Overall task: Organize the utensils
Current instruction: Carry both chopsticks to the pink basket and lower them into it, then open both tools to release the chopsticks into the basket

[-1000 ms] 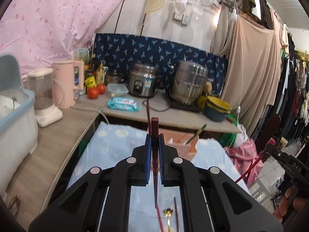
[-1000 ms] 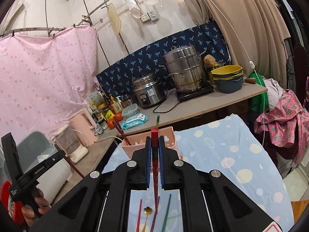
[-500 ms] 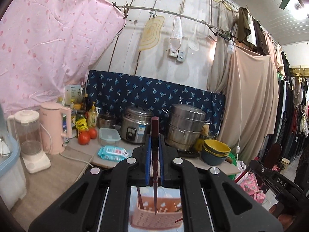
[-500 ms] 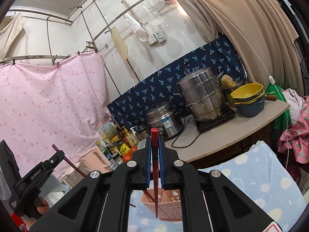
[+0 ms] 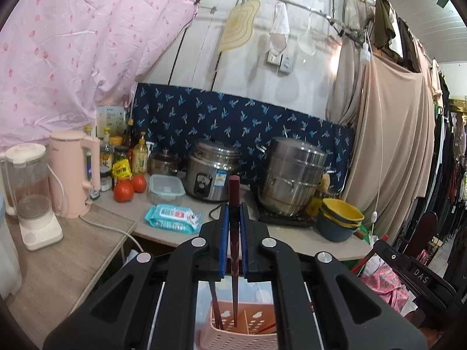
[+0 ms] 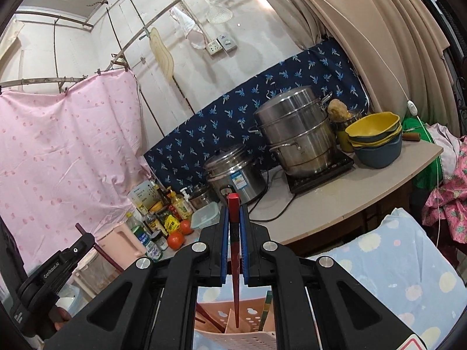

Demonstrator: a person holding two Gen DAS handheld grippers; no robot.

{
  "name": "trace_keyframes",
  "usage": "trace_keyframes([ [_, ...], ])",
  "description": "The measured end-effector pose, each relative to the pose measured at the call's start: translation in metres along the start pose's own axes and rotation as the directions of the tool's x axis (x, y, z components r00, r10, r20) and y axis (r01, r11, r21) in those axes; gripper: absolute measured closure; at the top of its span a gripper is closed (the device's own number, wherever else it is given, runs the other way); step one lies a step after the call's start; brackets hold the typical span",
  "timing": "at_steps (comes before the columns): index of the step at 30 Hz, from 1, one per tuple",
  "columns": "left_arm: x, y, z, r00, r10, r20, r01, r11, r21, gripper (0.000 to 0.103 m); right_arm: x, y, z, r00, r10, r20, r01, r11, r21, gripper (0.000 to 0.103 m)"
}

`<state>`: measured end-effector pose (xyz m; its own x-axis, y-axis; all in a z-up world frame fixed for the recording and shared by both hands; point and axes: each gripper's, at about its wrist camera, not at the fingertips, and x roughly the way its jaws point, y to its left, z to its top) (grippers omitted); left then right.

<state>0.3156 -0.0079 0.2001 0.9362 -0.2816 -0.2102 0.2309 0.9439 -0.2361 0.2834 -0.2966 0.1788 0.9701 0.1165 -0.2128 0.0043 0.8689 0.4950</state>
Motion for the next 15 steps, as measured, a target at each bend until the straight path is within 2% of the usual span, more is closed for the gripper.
trace_keyframes([
  [8,0.016,0.002,-0.029,0.997,0.014,-0.077,-0.014,1.0,0.008,0.096,0.018,-0.005,-0.031,0.996,-0.019,-0.09,0.016,0.999,-0.037,0.096],
  [13,0.019,0.004,-0.034,0.995,0.019,-0.093,-0.019,1.0,0.005,0.096,0.023,-0.004,-0.038,0.992,-0.033,-0.12,0.025,0.998,-0.065,0.095],
  [15,0.02,0.005,-0.035,0.995,0.02,-0.101,-0.02,1.0,0.001,0.095,0.022,-0.005,-0.038,0.992,-0.041,-0.122,0.033,0.997,-0.064,0.091],
])
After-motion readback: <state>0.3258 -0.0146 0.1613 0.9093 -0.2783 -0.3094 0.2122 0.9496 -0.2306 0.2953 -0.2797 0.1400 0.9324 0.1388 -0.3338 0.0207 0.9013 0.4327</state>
